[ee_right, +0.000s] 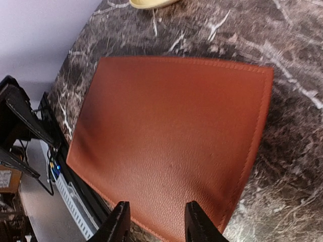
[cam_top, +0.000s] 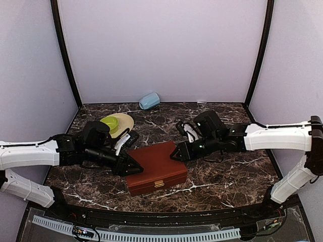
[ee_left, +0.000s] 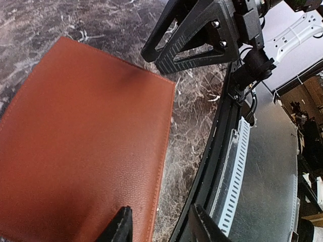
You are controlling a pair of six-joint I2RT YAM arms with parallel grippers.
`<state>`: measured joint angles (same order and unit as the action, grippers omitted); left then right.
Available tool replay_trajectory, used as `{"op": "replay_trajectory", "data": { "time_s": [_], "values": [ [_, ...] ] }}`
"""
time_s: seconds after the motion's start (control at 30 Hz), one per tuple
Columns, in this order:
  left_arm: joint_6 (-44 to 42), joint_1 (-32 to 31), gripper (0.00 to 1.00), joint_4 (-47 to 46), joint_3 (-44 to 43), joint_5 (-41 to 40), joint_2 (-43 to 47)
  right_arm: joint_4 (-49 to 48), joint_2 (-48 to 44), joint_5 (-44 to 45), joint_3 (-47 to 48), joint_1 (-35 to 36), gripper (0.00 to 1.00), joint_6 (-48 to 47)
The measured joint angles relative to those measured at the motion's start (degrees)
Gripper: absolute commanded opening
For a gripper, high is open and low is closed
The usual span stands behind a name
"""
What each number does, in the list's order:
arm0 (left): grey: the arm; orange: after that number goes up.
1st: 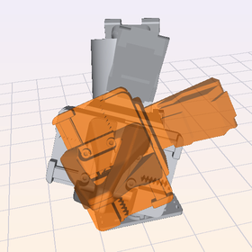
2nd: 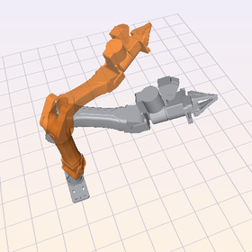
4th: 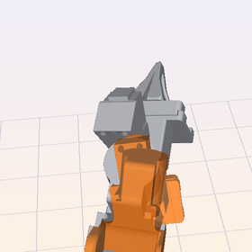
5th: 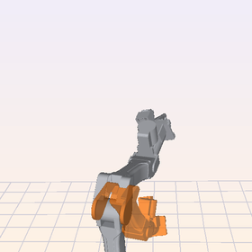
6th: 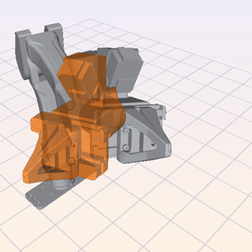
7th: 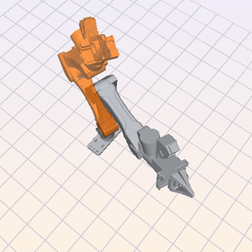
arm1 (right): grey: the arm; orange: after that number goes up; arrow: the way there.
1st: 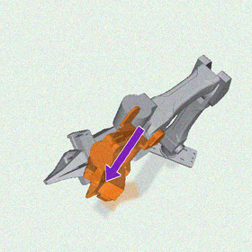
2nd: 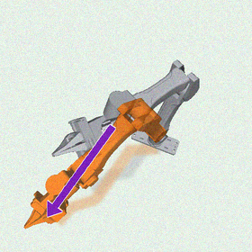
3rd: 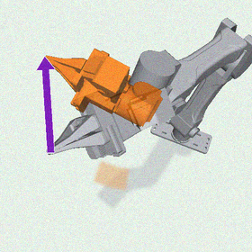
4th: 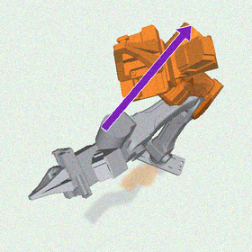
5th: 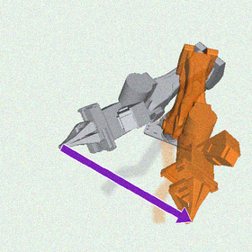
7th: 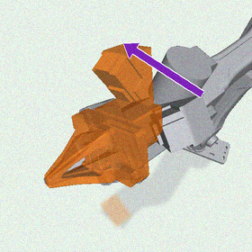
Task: Organize the mixed jewelry
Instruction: Press the box lid onto the jewelry box.
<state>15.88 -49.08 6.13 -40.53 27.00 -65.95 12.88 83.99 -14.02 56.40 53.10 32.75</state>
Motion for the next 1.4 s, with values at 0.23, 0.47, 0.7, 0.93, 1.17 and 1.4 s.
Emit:
{"op": "replay_trajectory", "data": {
  "time_s": [0.23, 0.47, 0.7, 0.93, 1.17, 1.4],
  "values": [
    [0.48, -3.61, 0.32, 0.31, 0.00, -4.68, -3.80, -1.99, 2.82, -1.38, -2.16, 2.47, 0.29, 3.54],
    [0.20, -3.65, 0.28, 0.35, 0.66, -5.35, -6.62, -4.33, 4.31, -1.55, -3.17, 2.64, 0.28, 5.31],
    [0.94, -3.65, 0.27, -3.26, 3.23, -4.68, -7.39, -8.90, 4.33, -1.62, -5.99, 2.62, 0.26, 6.97],
    [0.96, -3.74, 0.59, -3.39, 3.26, -6.40, -6.34, -8.59, 4.24, -1.11, -5.40, 2.64, 0.48, 6.84],
    [-0.46, -3.41, 0.81, -1.36, -5.29, -17.27, -7.32, -5.90, 2.95, 4.79, -0.50, 1.42, 0.84, 3.37],
    [-0.90, 6.71, 0.84, -13.14, -9.86, -20.00, -16.37, -11.54, 2.99, 9.20, 1.64, -6.91, 0.91, 0.48]
  ]
}}
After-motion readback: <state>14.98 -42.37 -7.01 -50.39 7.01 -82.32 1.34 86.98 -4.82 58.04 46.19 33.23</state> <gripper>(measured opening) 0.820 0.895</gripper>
